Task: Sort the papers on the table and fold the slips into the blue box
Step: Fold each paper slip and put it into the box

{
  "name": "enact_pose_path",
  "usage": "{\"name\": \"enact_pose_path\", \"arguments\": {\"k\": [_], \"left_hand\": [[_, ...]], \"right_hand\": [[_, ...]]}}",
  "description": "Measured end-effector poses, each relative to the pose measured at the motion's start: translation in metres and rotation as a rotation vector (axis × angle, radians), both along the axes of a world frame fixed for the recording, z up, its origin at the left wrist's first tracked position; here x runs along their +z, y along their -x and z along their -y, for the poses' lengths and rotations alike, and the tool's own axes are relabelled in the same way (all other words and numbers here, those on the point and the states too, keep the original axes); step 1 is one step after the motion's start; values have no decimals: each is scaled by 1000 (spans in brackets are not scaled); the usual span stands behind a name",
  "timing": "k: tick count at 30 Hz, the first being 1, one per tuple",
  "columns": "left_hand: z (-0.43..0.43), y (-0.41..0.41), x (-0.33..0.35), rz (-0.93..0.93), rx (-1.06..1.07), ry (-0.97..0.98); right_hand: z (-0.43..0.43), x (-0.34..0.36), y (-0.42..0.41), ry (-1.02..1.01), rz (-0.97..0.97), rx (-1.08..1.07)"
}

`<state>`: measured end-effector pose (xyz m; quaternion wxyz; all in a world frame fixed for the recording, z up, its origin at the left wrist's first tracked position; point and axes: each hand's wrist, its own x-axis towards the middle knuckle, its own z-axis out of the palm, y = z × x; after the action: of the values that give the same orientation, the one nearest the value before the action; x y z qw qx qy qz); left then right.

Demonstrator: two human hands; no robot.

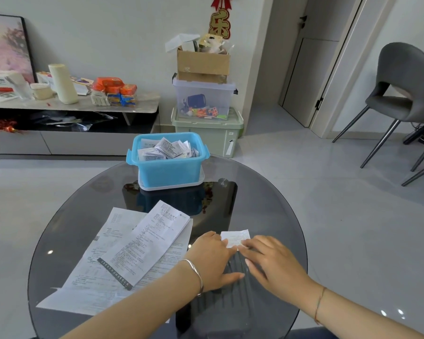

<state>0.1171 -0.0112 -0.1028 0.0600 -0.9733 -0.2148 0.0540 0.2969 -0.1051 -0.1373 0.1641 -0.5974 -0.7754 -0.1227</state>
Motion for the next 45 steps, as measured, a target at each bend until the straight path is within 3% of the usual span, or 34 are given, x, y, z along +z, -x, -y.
{"name": "enact_pose_path", "arguments": {"k": [8,14,18,22,29,32,39,45], "left_hand": [[2,-5,-2,-7,6,-50],[3,-10,4,-50,-6,-42],[2,-11,9,-76,17,-64],[0,-18,15,-94,120,-61],[0,-28,24,-70,114,-27],[-6,-21,29,36,166,68],[-41,19,50,682,257,529],[-83,54,80,953,422,724]], "right_hand": [[1,6,-10,3,7,-63],[10,3,-25,135,-178,-205],[17,4,-20,231,-96,-190],[14,12,-16,235,-227,-222],[-5,19,-7,256,-267,-223],[-13,22,-3,254,-348,-292],[-38,57,19,176,-736,-227],[-87,96,52,177,-1017,-124]]}}
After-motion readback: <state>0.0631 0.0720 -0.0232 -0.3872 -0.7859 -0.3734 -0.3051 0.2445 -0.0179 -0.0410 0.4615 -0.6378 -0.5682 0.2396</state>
